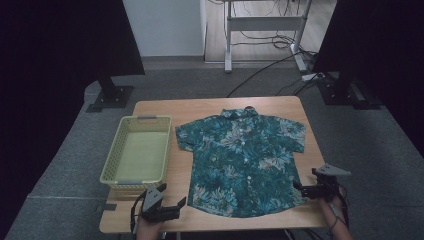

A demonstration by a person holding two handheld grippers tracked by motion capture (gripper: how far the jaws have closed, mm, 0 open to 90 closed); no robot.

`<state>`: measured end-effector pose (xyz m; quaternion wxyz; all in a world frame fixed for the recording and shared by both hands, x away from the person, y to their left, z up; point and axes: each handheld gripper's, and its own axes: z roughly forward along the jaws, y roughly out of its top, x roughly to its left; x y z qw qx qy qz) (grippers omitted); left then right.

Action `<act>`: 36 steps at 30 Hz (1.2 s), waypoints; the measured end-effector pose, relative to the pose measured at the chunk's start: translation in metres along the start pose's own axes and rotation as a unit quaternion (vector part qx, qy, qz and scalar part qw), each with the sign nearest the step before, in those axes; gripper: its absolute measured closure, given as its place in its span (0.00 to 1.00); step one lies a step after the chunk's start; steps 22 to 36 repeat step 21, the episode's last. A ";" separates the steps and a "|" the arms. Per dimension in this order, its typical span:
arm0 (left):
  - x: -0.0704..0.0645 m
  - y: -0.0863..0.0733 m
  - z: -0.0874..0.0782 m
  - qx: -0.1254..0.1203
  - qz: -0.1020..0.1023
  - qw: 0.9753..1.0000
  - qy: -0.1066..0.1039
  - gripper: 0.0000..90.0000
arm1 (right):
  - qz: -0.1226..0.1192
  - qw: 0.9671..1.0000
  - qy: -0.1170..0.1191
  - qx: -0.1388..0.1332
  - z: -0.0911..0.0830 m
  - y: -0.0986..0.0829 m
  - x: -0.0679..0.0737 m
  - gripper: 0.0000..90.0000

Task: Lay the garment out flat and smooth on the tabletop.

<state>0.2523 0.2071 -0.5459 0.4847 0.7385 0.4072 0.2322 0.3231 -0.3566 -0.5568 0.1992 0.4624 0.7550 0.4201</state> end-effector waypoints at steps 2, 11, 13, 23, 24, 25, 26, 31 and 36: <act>0.001 -0.001 -0.001 -0.003 -0.004 1.000 0.000 0.09 | 0.000 1.000 0.000 0.001 0.000 0.000 0.000 0.00; 0.003 -0.003 0.001 0.009 -0.008 1.000 0.021 0.09 | 0.000 1.000 0.004 0.003 0.000 0.000 0.000 0.00; 0.004 -0.003 0.000 0.008 -0.009 1.000 0.022 0.09 | 0.000 1.000 0.005 0.003 0.000 0.000 -0.001 0.00; 0.000 -0.002 -0.002 -0.003 0.007 1.000 0.023 0.09 | -0.003 1.000 0.004 0.003 0.000 0.000 0.000 0.00; 0.000 -0.002 -0.002 -0.003 0.007 1.000 0.023 0.09 | -0.003 1.000 0.004 0.003 0.000 0.000 0.000 0.00; 0.000 -0.002 -0.002 -0.003 0.007 1.000 0.023 0.09 | -0.003 1.000 0.004 0.003 0.000 0.000 0.000 0.00; 0.000 -0.002 -0.002 -0.003 0.007 1.000 0.023 0.09 | -0.003 1.000 0.004 0.003 0.000 0.000 0.000 0.00; 0.000 -0.002 -0.002 -0.003 0.007 1.000 0.023 0.09 | -0.003 1.000 0.004 0.003 0.000 0.000 0.000 0.00; 0.000 -0.002 -0.002 -0.003 0.007 1.000 0.023 0.09 | -0.003 1.000 0.004 0.003 0.000 0.000 0.000 0.00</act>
